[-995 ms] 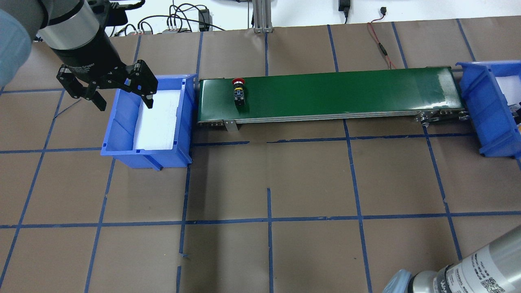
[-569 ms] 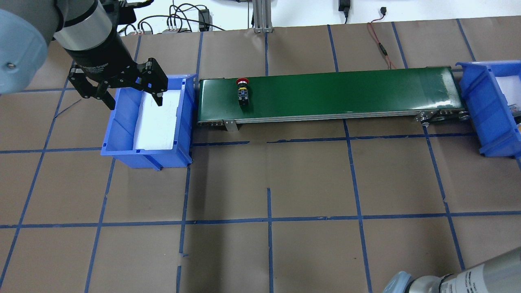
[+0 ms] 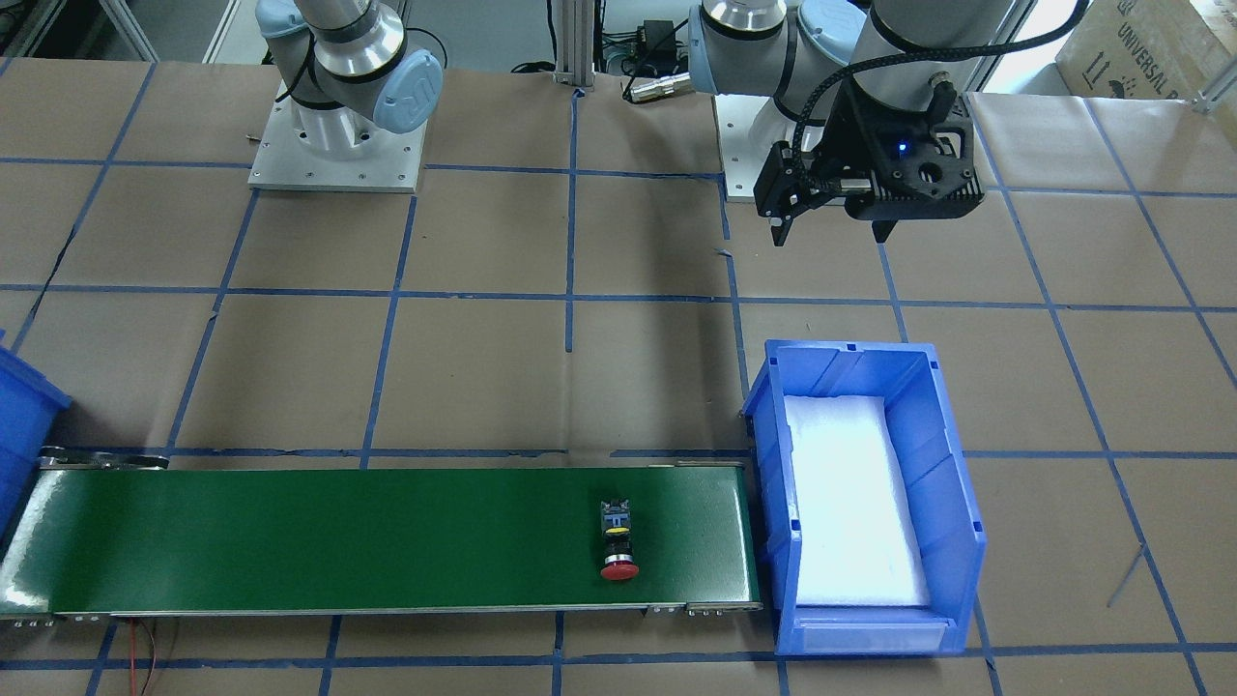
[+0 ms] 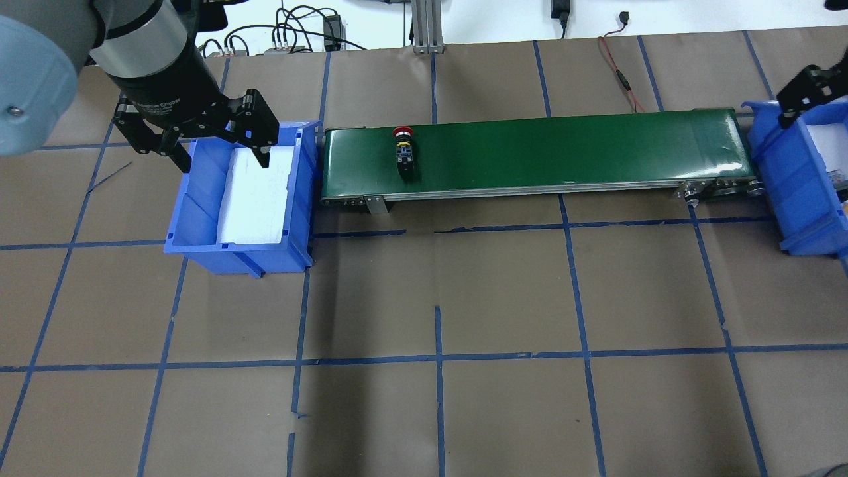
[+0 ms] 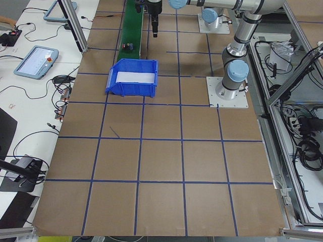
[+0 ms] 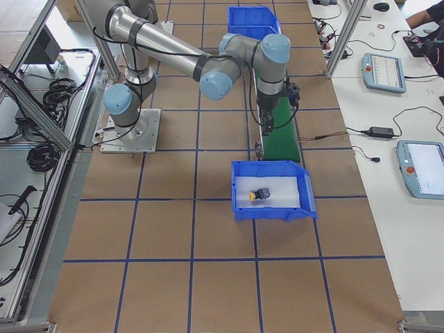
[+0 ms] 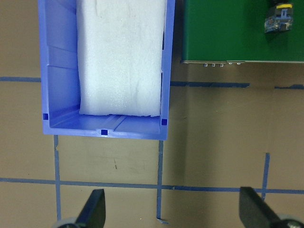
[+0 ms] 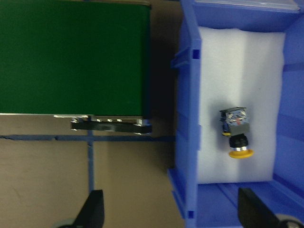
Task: Transport two buttons from left to right
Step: 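Release the yellow button in the far bin and raise the right gripper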
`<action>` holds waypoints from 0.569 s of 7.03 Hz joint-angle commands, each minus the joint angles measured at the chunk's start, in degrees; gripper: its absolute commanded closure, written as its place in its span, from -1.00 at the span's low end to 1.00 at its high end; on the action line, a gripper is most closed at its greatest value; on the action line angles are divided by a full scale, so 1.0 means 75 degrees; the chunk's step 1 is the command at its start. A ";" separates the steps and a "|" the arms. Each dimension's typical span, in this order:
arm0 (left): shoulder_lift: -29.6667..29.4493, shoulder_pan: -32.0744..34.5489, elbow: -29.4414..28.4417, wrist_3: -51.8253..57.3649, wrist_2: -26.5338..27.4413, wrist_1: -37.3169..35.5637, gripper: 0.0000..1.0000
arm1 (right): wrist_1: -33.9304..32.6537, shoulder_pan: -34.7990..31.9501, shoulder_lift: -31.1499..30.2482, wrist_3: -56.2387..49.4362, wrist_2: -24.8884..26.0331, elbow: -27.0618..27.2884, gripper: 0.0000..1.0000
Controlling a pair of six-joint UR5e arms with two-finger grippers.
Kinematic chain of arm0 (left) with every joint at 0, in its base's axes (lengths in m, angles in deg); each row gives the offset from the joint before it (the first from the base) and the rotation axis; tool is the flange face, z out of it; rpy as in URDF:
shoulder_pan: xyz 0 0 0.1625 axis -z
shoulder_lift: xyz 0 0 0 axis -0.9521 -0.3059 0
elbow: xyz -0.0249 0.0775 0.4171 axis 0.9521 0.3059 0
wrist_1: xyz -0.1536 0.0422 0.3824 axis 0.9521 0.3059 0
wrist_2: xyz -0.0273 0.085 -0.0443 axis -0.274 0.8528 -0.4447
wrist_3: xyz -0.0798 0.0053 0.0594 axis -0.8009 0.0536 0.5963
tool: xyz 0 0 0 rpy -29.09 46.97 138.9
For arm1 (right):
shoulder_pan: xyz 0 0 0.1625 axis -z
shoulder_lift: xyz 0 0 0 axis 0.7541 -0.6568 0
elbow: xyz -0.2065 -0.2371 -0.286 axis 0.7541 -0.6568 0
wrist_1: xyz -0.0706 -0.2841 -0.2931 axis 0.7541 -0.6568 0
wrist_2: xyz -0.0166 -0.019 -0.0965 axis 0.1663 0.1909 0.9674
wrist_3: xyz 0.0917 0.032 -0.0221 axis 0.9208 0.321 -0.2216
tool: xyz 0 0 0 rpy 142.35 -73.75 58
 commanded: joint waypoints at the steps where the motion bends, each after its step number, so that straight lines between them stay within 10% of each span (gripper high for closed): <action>1: 0.0171 0.0023 0.0152 -0.0001 0.0574 0.0262 -1.00 | 0.0044 -0.1509 -0.0184 0.1320 -0.0091 0.0132 -1.00; 4: 0.0077 -0.0152 0.0118 -0.0001 0.0520 -0.0225 -1.00 | 0.0044 -0.2452 -0.0172 0.2603 -0.0022 0.0156 -1.00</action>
